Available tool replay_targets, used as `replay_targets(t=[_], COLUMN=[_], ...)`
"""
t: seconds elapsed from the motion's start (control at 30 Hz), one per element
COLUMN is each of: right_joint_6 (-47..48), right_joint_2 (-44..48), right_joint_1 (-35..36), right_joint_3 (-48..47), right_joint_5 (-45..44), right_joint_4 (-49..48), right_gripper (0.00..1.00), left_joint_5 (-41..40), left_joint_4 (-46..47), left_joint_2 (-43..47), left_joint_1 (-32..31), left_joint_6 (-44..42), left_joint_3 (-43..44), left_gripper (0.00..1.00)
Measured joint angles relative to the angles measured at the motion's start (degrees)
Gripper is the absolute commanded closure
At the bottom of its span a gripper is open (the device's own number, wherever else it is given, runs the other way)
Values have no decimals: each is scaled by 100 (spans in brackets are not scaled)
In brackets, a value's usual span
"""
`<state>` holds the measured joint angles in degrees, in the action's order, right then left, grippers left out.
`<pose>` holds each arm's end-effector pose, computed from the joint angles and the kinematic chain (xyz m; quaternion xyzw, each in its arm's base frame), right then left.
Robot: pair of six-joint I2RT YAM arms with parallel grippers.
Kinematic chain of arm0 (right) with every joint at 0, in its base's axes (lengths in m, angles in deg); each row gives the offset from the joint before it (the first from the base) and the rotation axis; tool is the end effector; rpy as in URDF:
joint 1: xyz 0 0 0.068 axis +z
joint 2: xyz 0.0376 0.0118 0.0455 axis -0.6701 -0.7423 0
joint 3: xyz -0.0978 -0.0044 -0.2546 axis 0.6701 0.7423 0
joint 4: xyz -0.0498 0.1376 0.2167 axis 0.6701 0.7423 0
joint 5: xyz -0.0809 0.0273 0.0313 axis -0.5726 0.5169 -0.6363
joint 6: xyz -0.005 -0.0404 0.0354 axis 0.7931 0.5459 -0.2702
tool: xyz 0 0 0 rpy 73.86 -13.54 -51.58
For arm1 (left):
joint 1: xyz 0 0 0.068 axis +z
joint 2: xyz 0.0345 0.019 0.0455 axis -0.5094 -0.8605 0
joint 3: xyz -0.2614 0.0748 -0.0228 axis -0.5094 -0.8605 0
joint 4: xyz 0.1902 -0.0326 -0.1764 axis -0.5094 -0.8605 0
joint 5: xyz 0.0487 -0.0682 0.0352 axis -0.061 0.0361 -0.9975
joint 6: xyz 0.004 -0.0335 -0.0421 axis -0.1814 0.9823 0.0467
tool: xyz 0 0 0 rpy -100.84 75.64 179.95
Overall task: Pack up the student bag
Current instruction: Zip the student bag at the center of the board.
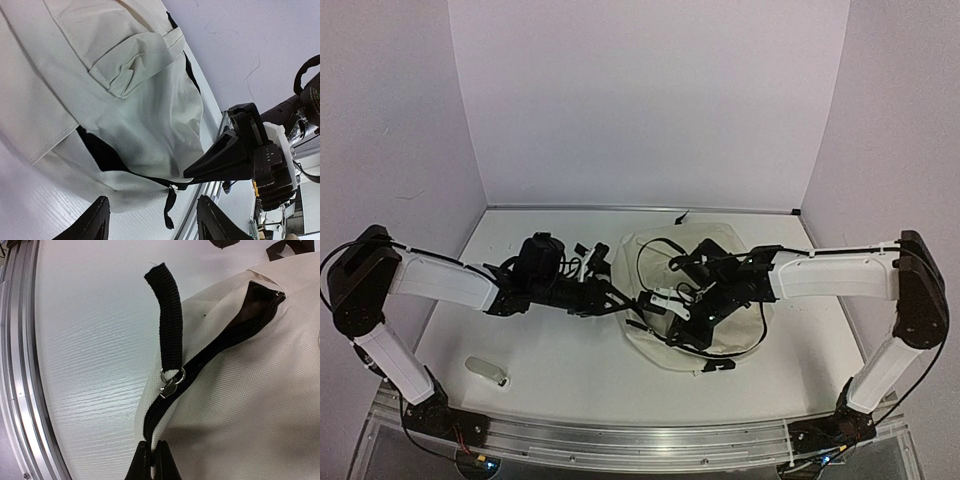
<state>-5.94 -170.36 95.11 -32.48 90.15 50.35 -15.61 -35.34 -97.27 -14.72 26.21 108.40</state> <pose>0.1962 0.2815 0.2104 -0.6112 0.7254 0.2385 0.2081 0.2202 -0.2505 0.1899 0.2043 0.8102 -0.5089 0.2073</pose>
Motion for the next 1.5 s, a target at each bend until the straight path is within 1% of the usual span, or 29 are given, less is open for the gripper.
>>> replay_targets(t=[0.1, 0.27, 0.33, 0.5, 0.57, 0.6, 0.7, 0.77, 0.8, 0.9, 0.97, 1.03, 1.07, 1.17, 1.23, 1.37, 1.5], right_joint_6=[2, 2, -2, -54, -91, -116, -218, -331, -368, -606, -722, -771, -770, -687, -564, -267, 102], right_joint_2=[0, 0, 0, 0, 0, 0, -1, -2, -6, -25, -26, -26, -26, -53, -125, -361, -548], right_joint_1=[0, 0, 0, 0, -1, -2, -11, -48, -88, -318, -543, -716, -785, -839, -815, -775, -729], right_joint_3=[0, 0, 0, 0, -1, -3, -24, -59, -104, -345, -541, -699, -760, -854, -870, -870, -927], right_joint_5=[-23, -43, -43, -32, -16, -8, 43, 143, 222, 594, 891, 1137, 1245, 1627, 1875, 2107, 2104], right_joint_4=[-5, -29, -32, -40, -42, -42, -39, -42, -37, -57, -91, -120, -126, -103, -77, 12, 136], right_gripper=[100, 100, 100, 100, 100, 99, 86, 76, 69, 53, 50, 51, 51, 50, 49, 40, 39], left_joint_5=[197, 377, 455, 593, 606, 610, 601, 575, 561, 416, 277, 162, 122, 49, 0, -25, 173], left_joint_4=[209, 221, 239, 372, 431, 452, 483, 466, 428, 124, -161, -380, -442, -536, -531, -502, -12], left_joint_2=[-286, -541, -542, -541, -533, -524, -468, -404, -370, -290, -259, -236, -225, -214, -212, -145, 119], left_joint_1=[-31, -136, -208, -341, -385, -410, -497, -595, -643, -774, -844, -886, -897, -901, -900, -834, -531], left_joint_6=[24, 45, 52, 102, 158, 147, 95, 6, -57, -337, -539, -695, -753, -813, -794, -566, -123], left_joint_3=[91, 92, 92, 69, 68, 67, 57, 55, 55, 72, 103, 122, 123, 125, 129, 127, -120], left_gripper=[46, 51, 61, 97, 100, 100, 100, 100, 100, 100, 100, 97, 91, 65, 56, 51, 46])
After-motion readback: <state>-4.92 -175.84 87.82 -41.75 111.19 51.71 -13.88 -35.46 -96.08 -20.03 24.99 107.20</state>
